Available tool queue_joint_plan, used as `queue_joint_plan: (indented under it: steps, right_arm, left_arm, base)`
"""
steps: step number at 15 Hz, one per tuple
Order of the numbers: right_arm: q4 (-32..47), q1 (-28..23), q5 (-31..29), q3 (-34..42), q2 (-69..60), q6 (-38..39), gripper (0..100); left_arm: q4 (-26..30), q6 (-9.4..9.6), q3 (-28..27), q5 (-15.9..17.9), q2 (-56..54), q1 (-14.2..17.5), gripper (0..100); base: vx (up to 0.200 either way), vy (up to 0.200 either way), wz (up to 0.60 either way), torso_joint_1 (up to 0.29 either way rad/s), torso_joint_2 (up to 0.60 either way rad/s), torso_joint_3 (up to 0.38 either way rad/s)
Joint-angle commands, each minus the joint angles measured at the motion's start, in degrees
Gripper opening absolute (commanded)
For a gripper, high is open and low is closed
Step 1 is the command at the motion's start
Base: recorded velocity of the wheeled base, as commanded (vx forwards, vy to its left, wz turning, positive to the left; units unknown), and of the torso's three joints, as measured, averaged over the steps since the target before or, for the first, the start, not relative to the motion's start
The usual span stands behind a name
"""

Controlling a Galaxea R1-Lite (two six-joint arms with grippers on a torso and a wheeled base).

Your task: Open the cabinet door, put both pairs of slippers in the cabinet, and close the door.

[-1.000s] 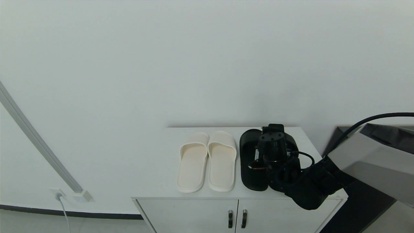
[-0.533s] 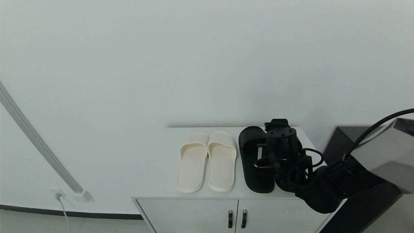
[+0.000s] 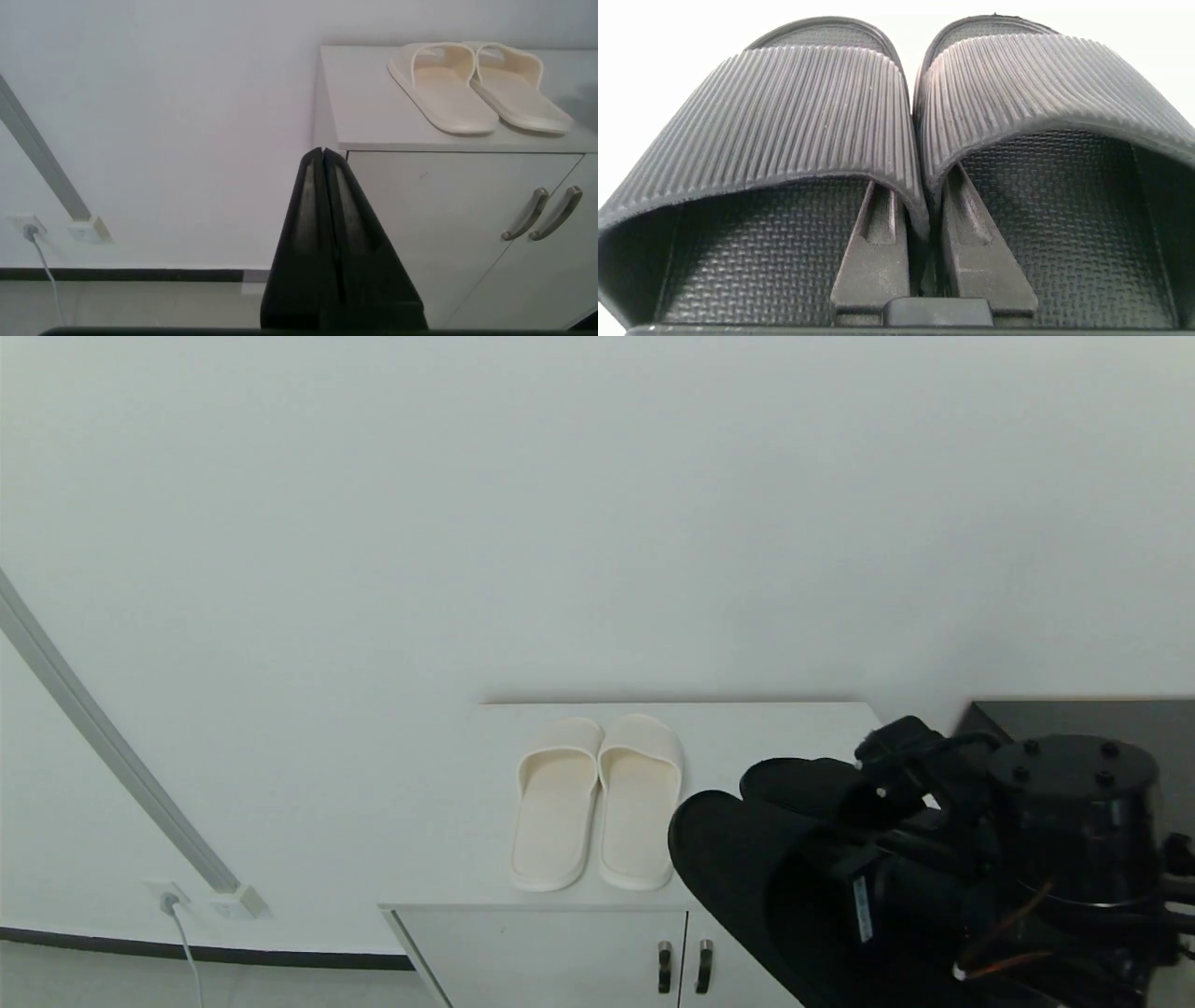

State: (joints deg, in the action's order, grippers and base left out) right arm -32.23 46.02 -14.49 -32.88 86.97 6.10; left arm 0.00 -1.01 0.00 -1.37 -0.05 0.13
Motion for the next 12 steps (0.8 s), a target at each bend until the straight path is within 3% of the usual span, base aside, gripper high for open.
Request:
queue_joint_plan:
  steps: [1, 4, 12]
  right_arm:
    - [0.2, 1.1, 0.2, 1.7, -5.5, 0.1, 0]
    - [0.1, 1.3, 0.3, 2.3, -6.1, 0.0, 0]
    - [0.0, 1.7, 0.3, 3.3, -6.1, 0.0, 0]
  left_arm:
    - [0.0, -0.04, 0.0, 0.0, 0.0, 0.0, 0]
    - [0.0, 0.13, 0.0, 0.0, 0.0, 0.0, 0]
    - [0.0, -0.04, 0.0, 0.0, 0.1, 0.0, 0]
  base:
    - [0.000, 0.000, 0.00, 0.000, 0.00, 0.000]
    - [0.000, 0.000, 0.00, 0.000, 0.00, 0.000]
    - [-0.200, 0.000, 0.00, -0.002, 0.00, 0.005]
